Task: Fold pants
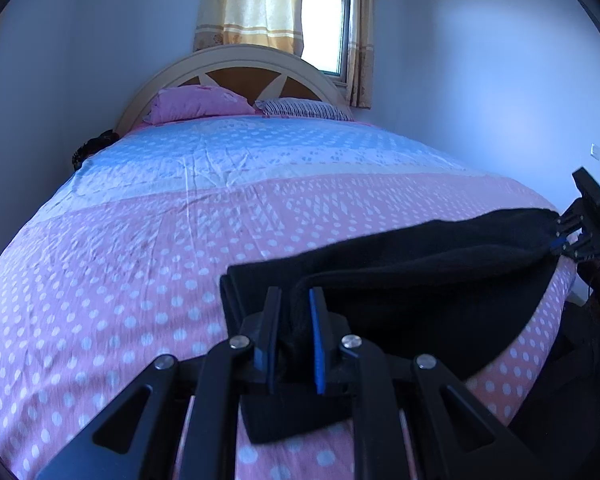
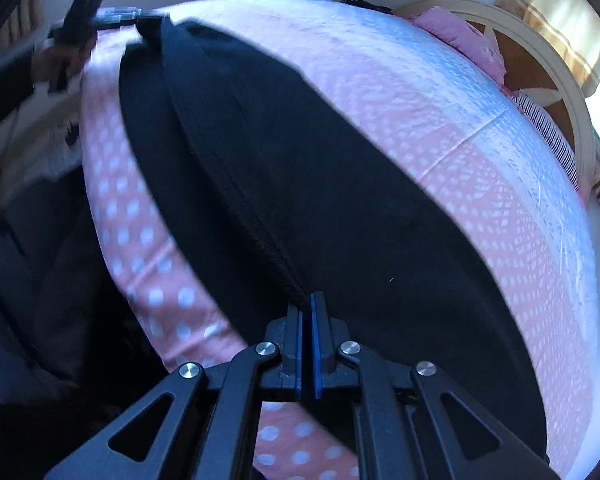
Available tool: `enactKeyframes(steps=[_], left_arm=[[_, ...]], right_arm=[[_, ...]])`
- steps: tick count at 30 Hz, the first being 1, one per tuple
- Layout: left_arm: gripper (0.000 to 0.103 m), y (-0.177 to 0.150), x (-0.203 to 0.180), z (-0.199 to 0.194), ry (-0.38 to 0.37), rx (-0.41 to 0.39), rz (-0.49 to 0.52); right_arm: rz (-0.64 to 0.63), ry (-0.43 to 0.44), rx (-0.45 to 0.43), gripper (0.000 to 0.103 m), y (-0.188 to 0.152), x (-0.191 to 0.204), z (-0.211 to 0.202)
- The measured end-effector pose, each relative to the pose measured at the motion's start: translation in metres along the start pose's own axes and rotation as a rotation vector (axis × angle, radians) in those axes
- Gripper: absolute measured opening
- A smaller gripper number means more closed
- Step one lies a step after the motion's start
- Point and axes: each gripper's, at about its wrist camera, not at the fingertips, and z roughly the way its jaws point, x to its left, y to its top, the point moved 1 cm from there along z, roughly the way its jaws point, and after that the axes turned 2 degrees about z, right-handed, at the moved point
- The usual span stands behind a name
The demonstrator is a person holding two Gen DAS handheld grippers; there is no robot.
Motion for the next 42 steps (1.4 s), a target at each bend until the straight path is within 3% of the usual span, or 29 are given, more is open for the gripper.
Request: enactKeyframes(steps=[6,9,13,16,20,24,26,28,29,31,34,35,36,37,39,42], left_arm=[[0.047,-0.024,0.009,-0.027,0.044,0.036,-0.01],[0.047,-0.036,0.025,-0.045,0.087,0.055,-0.037],[0.047,-0.043,0.048,-0.065,0.138,0.043,-0.148],[0.044,-0.037,0.047,-0.07,0.1,0.013,-0.221],[0.044,-0.02,0.029,-0.053,0.06,0.012,-0.239],[0.044,-0.01,0.017,-0.024,0.034,0.082,-0.266],[0.042,-0.01,0.014,-0.013,0.026,0.117,-0.284],[0.042,-0.011,0.012,-0.008,0.023,0.136,-0.302],[0.042,-0.012,0.01,-0.009,0.016,0.135,-0.304],[0.042,-0.013,0.005,-0.011,0.022,0.134,-0.291],[0.029,-0.014,0.005,-0.012,0.012,0.134,-0.287],[0.009,-0.014,0.005,-0.011,0.02,0.136,-0.278],[0.002,-0.014,0.005,-0.01,0.024,0.142,-0.266],[0.002,-0.014,0.004,-0.009,0.02,0.138,-0.256],[0.0,-0.012,0.003,-0.005,0.004,0.136,-0.255],[0.0,-0.004,0.007,-0.009,0.008,0.132,-0.259]], right_arm=[[0.004,0.007,-0.037,0.004,-0.008,-0.003,-0.005],[-0.048,-0.025,-0.049,0.005,-0.013,0.0,-0.006],[-0.071,-0.051,-0.055,0.006,-0.016,-0.001,-0.007],[-0.094,-0.059,-0.054,0.007,-0.018,0.001,-0.01],[-0.07,-0.002,-0.09,0.008,-0.018,-0.001,-0.024],[-0.058,0.025,-0.165,0.008,0.001,0.004,-0.034],[-0.062,0.049,-0.176,0.014,0.013,0.015,-0.029],[-0.069,0.072,-0.183,0.041,0.023,0.026,-0.019],[-0.075,0.08,-0.185,0.043,0.026,0.029,-0.017],[-0.082,0.089,-0.189,0.043,0.033,0.039,-0.007],[-0.067,0.083,-0.166,0.042,0.04,0.042,0.004],[-0.05,0.092,-0.16,0.039,0.042,0.042,0.007],[-0.044,0.095,-0.144,0.025,0.044,0.042,0.01],[-0.048,0.088,-0.138,0.01,0.044,0.043,0.012],[-0.052,0.089,-0.14,0.004,0.044,0.047,0.008],[-0.049,0.082,-0.193,0.004,0.044,0.047,-0.016]])
